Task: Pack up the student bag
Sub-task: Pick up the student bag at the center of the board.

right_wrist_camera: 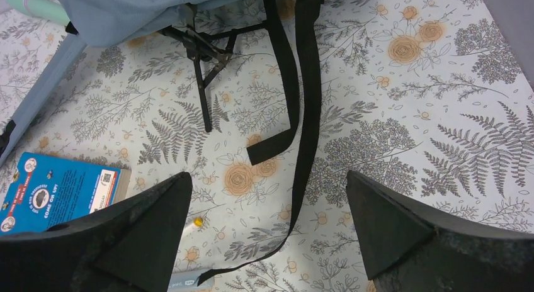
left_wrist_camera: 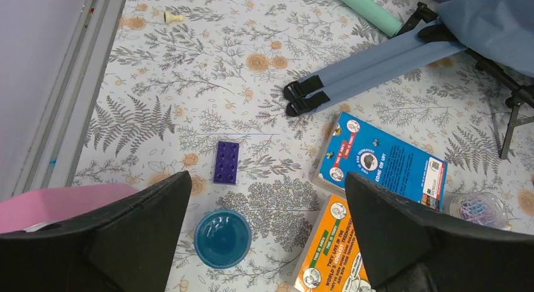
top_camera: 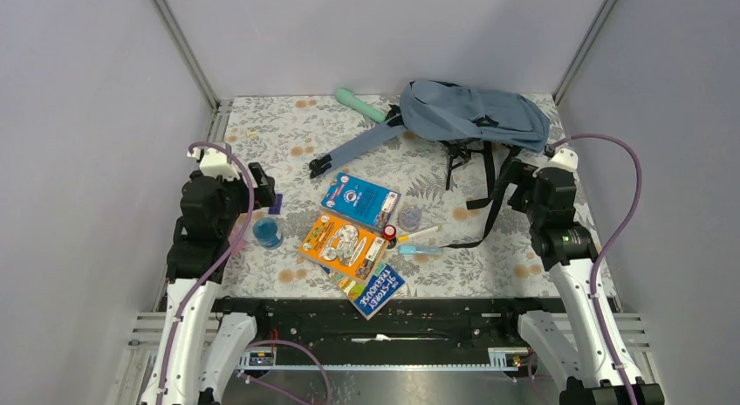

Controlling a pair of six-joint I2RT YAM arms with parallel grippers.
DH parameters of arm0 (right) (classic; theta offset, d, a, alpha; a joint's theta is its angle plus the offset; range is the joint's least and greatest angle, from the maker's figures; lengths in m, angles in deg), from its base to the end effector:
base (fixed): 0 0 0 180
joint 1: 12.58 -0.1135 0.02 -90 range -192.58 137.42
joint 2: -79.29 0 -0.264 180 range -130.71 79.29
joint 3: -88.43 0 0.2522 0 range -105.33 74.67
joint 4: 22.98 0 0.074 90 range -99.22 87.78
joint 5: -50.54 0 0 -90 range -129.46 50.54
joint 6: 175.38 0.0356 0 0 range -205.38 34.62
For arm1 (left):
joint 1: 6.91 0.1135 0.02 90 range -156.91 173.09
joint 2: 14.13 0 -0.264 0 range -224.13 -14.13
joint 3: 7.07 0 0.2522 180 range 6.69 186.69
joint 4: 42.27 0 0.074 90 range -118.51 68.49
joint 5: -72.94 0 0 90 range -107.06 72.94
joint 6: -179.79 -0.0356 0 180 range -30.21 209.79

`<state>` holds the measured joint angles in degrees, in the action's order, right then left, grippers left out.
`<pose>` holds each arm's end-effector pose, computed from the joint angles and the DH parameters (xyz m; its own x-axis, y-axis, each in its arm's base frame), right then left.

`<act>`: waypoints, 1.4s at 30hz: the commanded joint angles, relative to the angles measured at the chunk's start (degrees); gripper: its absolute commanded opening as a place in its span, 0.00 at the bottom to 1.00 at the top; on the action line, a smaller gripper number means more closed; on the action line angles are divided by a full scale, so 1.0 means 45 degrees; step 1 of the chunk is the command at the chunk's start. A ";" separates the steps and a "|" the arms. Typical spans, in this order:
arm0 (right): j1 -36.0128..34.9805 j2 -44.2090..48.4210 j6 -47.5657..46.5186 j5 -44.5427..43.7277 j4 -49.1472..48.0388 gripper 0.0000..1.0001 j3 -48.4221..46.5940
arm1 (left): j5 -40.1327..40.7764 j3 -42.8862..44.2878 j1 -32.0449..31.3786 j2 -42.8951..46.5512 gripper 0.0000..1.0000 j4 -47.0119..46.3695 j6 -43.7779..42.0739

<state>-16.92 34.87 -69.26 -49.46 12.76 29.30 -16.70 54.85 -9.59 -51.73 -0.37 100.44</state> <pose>0.1771 0.0072 0.3232 -0.3196 0.2500 -0.9140 0.1830 0.9627 0.1993 0.1450 -0.0066 0.3453 -0.3040 -0.1708 -0.9372 -0.0157 0.9846 -0.1743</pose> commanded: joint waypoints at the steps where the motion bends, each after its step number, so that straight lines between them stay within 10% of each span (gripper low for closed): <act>1: 0.0046 0.0319 -0.0033 -0.0492 -0.0523 1.00 0.0112 | -0.0130 0.0276 0.0029 -0.0083 0.99 -0.0707 0.0178; 17: 0.0046 0.0843 0.0762 0.1005 -0.0841 1.00 0.0188 | -0.1802 0.2796 -0.0249 -0.3124 0.99 0.0603 0.0800; 32: 0.0028 -0.3320 1.0177 0.2575 -0.7245 1.00 0.2080 | -0.1576 0.3028 -0.1417 -0.4225 0.99 0.0520 0.0062; 42: -0.1212 -0.6991 1.1904 0.0302 -0.8291 1.00 -0.0453 | -0.1860 0.2953 -0.1417 -0.4024 0.99 0.0383 0.0071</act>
<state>-18.23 5.56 -20.26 -41.16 -19.70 34.18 -25.42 67.92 -15.97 -70.64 4.31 101.58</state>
